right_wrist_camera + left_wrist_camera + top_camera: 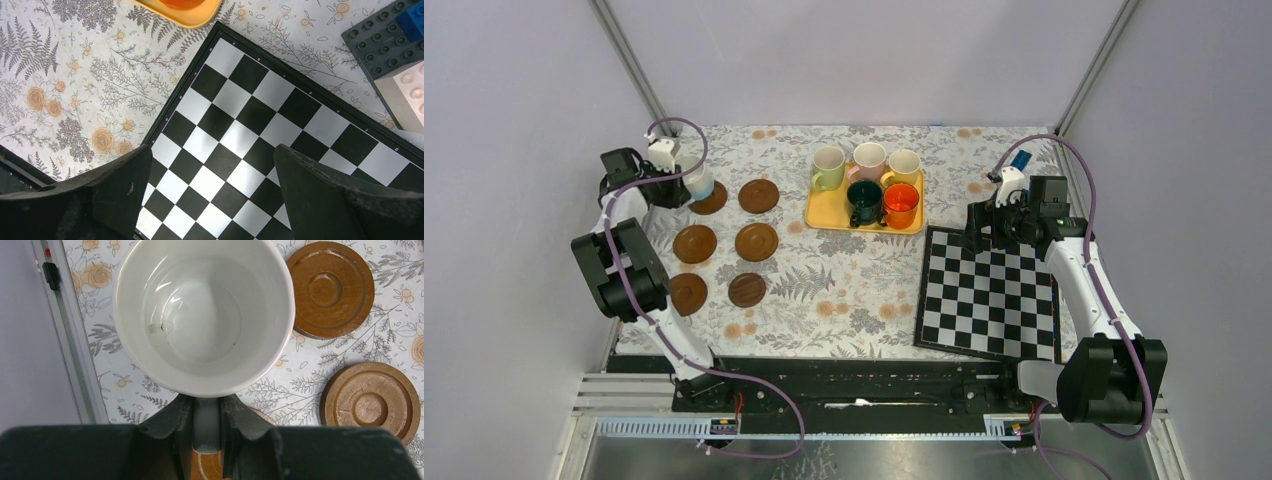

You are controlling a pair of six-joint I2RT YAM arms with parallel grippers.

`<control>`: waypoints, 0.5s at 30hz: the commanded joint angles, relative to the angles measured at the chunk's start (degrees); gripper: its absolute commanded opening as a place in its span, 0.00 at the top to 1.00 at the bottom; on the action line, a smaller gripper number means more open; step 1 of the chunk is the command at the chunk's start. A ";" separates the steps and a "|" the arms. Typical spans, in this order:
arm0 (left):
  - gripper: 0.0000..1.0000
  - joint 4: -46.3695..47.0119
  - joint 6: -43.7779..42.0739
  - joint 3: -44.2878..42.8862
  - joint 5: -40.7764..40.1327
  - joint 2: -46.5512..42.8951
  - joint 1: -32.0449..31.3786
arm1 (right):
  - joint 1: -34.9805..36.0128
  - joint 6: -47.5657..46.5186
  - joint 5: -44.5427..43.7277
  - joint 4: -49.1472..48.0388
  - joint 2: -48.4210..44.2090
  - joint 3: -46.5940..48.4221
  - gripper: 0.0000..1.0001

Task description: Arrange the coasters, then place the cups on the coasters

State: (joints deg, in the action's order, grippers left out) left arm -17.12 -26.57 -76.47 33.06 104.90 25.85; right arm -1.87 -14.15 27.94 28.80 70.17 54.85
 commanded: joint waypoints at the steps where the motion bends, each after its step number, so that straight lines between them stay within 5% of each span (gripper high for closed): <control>1: 1.00 1.79 -2.25 -7.03 4.30 1.18 0.19 | 0.29 -0.53 -0.32 -1.05 -0.44 0.18 0.02; 15: 1.00 -1.60 -4.42 -11.05 2.60 5.86 0.13 | 0.27 -0.61 -0.43 -1.22 0.10 0.20 0.02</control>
State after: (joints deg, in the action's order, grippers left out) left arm -21.43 -29.06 -83.59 33.19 110.83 25.82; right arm -1.87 -14.15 27.92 28.80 70.26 54.85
